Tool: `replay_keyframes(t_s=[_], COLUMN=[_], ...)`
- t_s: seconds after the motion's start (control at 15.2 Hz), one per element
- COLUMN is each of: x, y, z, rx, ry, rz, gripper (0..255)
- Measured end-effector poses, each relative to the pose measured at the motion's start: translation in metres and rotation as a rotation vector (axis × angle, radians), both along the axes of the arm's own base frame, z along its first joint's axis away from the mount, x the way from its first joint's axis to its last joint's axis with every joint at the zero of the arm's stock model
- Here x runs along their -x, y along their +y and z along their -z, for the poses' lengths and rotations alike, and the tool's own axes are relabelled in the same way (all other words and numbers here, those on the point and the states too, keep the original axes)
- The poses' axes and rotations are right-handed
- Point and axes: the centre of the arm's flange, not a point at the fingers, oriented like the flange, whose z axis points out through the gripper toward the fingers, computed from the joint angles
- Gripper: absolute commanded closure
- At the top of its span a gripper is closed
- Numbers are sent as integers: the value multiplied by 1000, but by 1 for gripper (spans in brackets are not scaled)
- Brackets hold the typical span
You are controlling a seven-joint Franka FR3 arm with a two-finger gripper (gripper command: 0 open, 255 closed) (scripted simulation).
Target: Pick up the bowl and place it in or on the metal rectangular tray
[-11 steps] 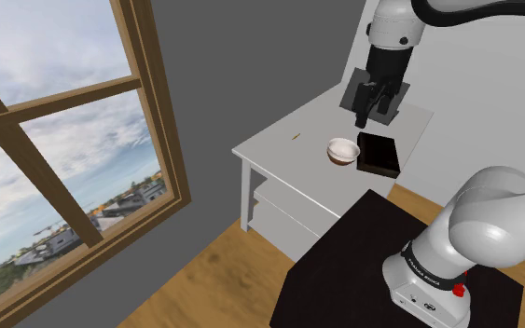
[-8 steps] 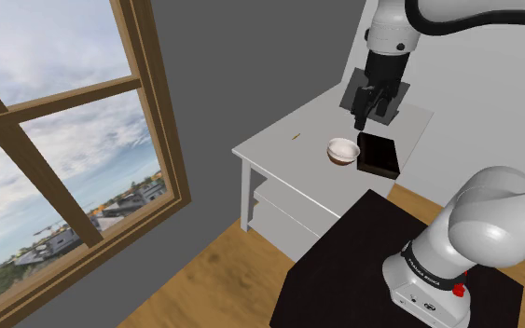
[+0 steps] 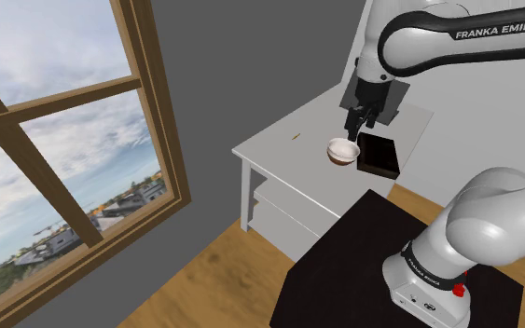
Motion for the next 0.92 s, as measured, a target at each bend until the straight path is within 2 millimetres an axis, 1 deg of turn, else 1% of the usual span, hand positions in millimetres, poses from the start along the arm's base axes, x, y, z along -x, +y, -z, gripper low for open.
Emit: replay_keyframes(t_s=[0.13, 0.26, 0.46, 0.53, 0.79, 0.86, 0.92], x=[-10, -17, -27, -34, -47, -52, -59], y=[-13, -33, -56, -64, -95, -100, -110], z=[19, 36, 67, 74, 110, 120, 129], rx=[4, 8, 14, 16, 24, 26, 28], ry=[-1, -3, -3, -5, -7, -8, -10], rz=[-8, -15, -27, -31, -48, -52, -55], gripper=[0, 0, 0, 0, 0, 0, 0])
